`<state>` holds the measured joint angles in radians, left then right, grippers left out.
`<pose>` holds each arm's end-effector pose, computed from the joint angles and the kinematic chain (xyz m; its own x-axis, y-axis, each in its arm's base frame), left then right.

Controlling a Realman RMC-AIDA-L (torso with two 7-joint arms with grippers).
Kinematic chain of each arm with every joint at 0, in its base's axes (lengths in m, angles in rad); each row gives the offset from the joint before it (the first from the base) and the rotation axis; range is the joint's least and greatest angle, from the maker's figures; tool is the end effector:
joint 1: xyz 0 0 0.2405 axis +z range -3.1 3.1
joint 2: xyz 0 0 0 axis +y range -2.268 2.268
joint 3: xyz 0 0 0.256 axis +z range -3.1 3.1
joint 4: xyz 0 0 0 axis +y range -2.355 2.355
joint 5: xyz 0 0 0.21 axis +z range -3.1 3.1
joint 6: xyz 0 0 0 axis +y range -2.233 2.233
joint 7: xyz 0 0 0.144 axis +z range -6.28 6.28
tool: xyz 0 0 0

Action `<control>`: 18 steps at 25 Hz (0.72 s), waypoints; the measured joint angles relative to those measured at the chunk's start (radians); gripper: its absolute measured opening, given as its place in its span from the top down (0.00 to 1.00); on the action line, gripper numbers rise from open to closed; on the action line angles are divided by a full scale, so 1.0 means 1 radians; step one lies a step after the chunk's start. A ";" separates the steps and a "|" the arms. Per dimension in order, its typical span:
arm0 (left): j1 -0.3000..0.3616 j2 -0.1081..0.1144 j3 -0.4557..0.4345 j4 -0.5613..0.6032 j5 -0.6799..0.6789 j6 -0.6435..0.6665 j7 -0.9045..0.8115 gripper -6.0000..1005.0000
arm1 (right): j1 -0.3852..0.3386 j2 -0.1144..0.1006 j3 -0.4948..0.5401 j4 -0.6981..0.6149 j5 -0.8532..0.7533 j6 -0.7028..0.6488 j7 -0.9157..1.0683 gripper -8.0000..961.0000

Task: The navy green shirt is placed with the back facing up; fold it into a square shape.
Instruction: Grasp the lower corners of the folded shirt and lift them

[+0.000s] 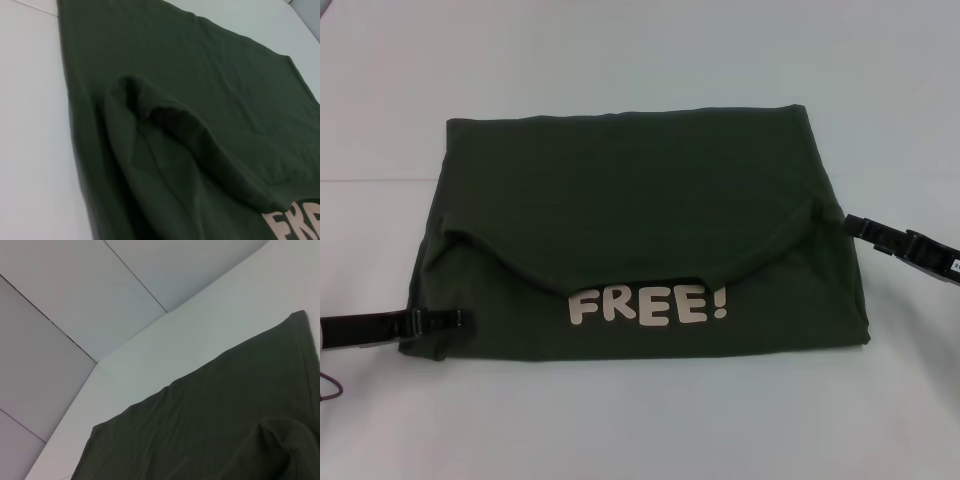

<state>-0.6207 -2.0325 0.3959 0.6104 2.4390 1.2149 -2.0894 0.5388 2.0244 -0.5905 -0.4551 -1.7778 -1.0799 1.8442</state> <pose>-0.3328 0.3676 0.0285 0.2931 0.8111 0.5061 0.9545 -0.2181 -0.2031 0.3226 0.3771 0.0254 0.1840 -0.5932 -0.7838 -0.9699 -0.2387 -0.0470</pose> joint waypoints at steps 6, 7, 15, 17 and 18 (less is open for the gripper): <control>0.006 0.000 -0.002 0.005 -0.001 -0.015 0.001 0.42 | 0.000 0.002 -0.001 0.001 0.000 -0.001 -0.001 0.07; 0.006 0.000 -0.001 0.005 0.000 -0.017 0.001 0.47 | 0.000 0.002 -0.001 0.001 0.000 -0.001 -0.002 0.07; 0.004 0.000 0.000 0.005 0.000 -0.022 -0.001 0.72 | 0.000 0.001 -0.003 -0.004 0.000 -0.003 -0.002 0.07; 0.004 0.000 0.000 0.005 0.000 -0.023 -0.001 0.76 | 0.000 -0.006 -0.010 -0.007 -0.004 -0.014 0.006 0.07; 0.004 0.000 0.000 0.005 0.000 -0.023 -0.001 0.78 | 0.002 -0.014 -0.019 -0.014 -0.011 -0.021 0.021 0.07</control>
<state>-0.6164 -2.0324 0.3958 0.6152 2.4391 1.1923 -2.0904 0.5410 2.0100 -0.6091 -0.4687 -1.7889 -1.1011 1.8657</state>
